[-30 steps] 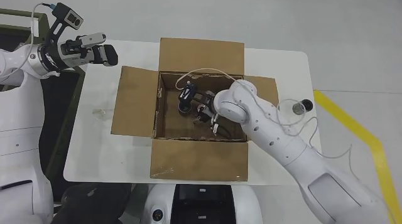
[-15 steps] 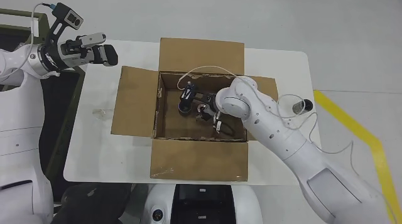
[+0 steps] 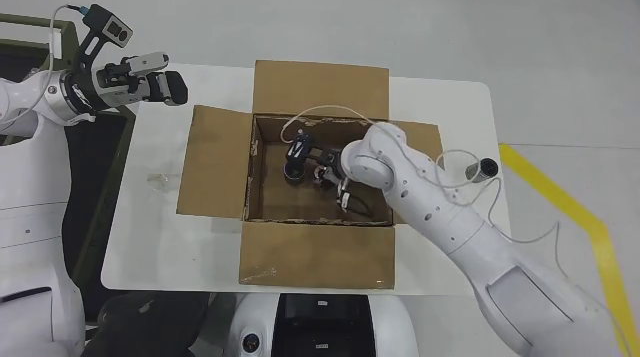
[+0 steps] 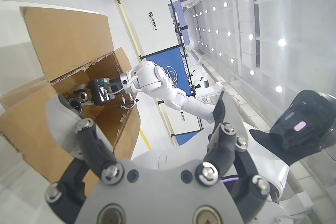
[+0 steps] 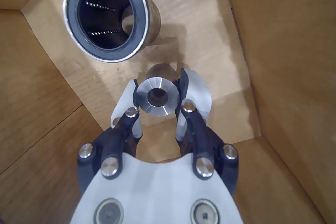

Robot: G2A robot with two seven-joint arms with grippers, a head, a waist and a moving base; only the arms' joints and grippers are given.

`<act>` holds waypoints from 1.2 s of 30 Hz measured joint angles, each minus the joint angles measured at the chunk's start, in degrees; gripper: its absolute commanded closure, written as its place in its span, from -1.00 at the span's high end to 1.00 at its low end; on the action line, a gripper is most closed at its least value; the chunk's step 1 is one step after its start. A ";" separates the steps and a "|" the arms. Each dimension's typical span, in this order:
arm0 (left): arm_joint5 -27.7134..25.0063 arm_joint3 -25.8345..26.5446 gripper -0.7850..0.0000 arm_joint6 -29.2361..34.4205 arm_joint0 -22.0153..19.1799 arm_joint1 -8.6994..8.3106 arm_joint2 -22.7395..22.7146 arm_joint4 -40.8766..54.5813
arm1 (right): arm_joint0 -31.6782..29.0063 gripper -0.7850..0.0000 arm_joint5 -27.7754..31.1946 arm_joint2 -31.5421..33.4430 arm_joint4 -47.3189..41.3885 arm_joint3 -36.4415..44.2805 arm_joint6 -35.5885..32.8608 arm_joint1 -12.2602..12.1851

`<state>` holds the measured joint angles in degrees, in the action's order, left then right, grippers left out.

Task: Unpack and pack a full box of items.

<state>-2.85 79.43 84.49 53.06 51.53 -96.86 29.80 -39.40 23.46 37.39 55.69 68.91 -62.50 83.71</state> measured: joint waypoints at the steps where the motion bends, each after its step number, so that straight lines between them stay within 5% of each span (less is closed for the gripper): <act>1: 0.00 0.00 1.00 0.00 0.00 0.00 0.00 0.00 | -0.18 -1.00 -0.06 0.06 0.35 0.41 0.06 -0.07; 24: 0.00 0.00 1.00 0.00 0.00 0.00 0.00 0.00 | -16.95 -1.00 0.53 13.93 7.91 28.81 0.43 -6.70; 36: 0.00 0.00 1.00 0.00 0.00 0.00 0.00 0.00 | -21.35 -1.00 -0.82 19.53 3.18 35.12 0.68 -8.19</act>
<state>-2.85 79.43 84.49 53.06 51.53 -96.86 29.80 -60.75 22.64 56.92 58.87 104.03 -61.83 75.52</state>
